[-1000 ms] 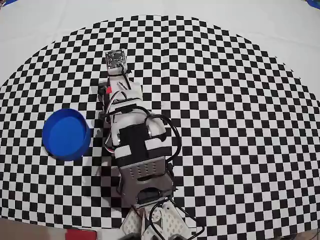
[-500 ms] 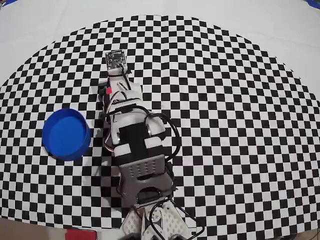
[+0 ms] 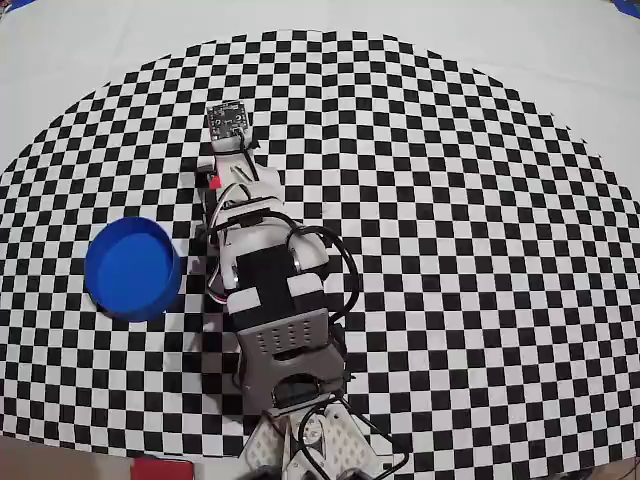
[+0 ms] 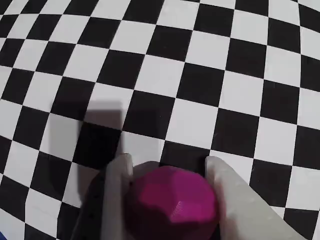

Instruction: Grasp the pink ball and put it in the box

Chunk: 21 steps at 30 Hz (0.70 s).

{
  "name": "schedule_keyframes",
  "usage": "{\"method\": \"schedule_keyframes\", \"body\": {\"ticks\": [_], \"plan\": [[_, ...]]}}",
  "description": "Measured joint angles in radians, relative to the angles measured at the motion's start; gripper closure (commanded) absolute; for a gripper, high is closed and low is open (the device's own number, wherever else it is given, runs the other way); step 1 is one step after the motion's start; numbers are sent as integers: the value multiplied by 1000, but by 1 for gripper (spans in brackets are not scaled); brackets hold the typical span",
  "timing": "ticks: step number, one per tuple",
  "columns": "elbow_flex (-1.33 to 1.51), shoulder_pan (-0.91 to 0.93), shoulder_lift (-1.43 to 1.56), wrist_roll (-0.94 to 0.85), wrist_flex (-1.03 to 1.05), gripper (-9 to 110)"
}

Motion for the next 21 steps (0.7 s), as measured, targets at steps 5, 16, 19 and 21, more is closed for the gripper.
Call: {"method": "schedule_keyframes", "body": {"ticks": [5,16,19,21], "plan": [[0,2,0,0,0,101],[0,2,11,0,0,101],[8,2,61,0,0,101],[18,2,83,0,0,101]]}}
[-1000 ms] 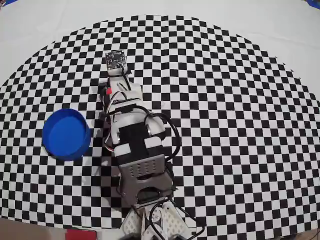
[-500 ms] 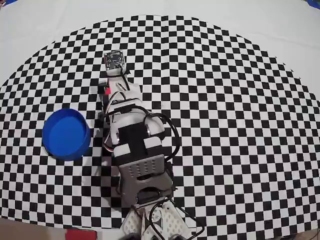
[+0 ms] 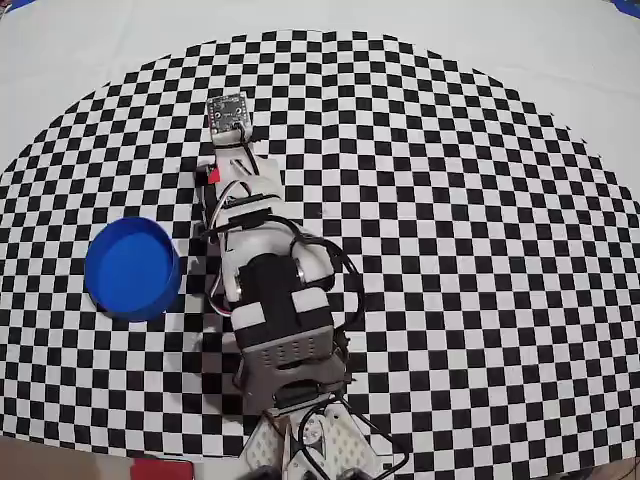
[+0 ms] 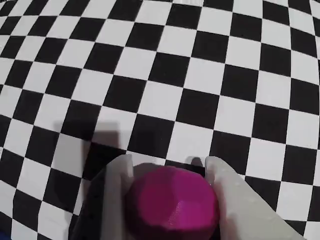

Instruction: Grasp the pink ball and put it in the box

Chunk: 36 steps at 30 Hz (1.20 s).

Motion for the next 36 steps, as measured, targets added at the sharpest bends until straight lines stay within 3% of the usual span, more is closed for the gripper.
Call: {"method": "schedule_keyframes", "body": {"ticks": [36], "plan": [[264,0,422,0,0,101]]}}
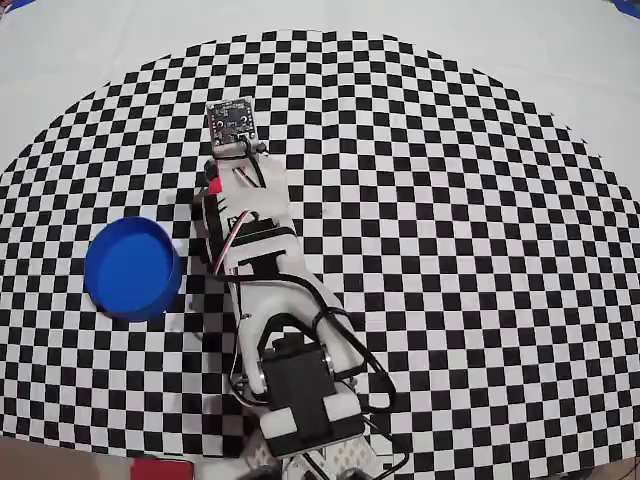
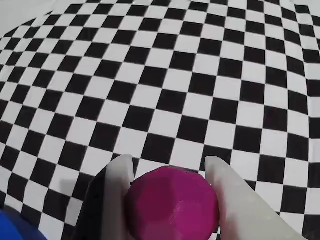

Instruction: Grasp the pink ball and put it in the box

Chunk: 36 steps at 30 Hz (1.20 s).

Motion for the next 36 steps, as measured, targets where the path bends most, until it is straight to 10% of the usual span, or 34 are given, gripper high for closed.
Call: {"method": "schedule_keyframes", "body": {"ticks": [36], "plan": [[69,-193,110,0,0,101]]}}
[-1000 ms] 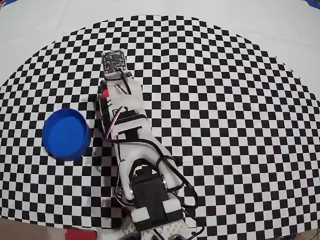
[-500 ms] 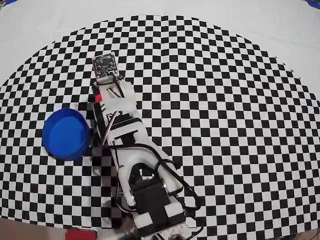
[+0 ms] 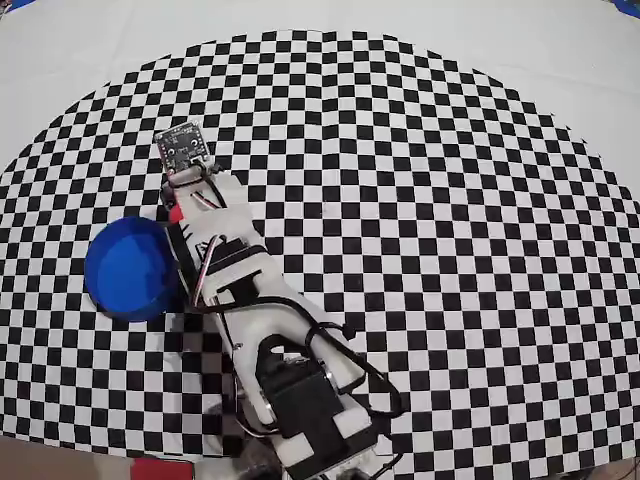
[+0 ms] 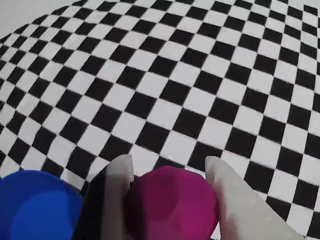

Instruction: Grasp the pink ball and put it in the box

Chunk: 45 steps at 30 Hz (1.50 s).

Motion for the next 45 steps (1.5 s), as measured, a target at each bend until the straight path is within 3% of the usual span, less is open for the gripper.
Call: {"method": "schedule_keyframes", "body": {"ticks": [45], "plan": [[49,-233,72,0,0,101]]}}
